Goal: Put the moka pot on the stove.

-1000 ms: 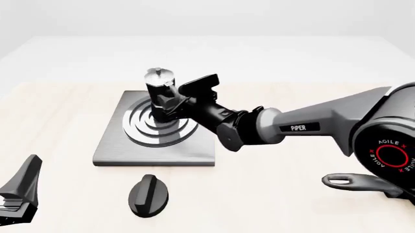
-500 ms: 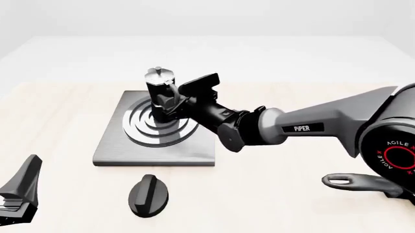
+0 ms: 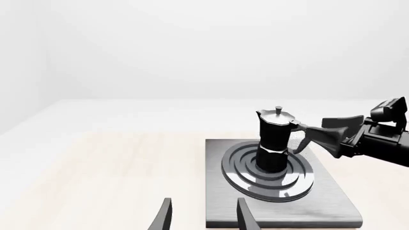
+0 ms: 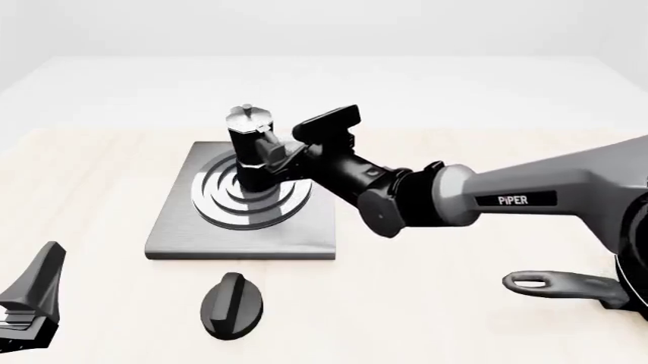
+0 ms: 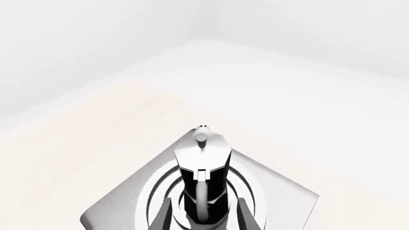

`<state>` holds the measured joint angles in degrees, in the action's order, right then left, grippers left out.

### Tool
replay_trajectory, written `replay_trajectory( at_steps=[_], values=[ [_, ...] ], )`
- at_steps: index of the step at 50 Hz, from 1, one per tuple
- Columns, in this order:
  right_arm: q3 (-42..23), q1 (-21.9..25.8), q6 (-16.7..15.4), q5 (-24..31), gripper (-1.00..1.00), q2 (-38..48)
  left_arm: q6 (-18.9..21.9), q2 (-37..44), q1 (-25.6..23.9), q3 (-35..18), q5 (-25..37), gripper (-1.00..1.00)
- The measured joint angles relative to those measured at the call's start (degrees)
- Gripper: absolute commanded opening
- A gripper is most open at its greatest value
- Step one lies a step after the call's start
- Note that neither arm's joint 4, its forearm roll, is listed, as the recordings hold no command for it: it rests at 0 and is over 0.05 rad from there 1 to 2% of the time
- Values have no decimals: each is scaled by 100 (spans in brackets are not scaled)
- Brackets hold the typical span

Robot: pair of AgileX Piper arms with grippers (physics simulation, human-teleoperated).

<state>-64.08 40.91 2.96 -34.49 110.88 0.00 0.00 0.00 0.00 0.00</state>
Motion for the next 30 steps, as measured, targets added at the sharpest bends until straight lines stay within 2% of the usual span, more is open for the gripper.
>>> replay_trajectory(
  at_steps=[30],
  values=[
    [818, -206, -133, -75, 100, -971, 0, 0, 0, 0, 0, 100]
  ],
)
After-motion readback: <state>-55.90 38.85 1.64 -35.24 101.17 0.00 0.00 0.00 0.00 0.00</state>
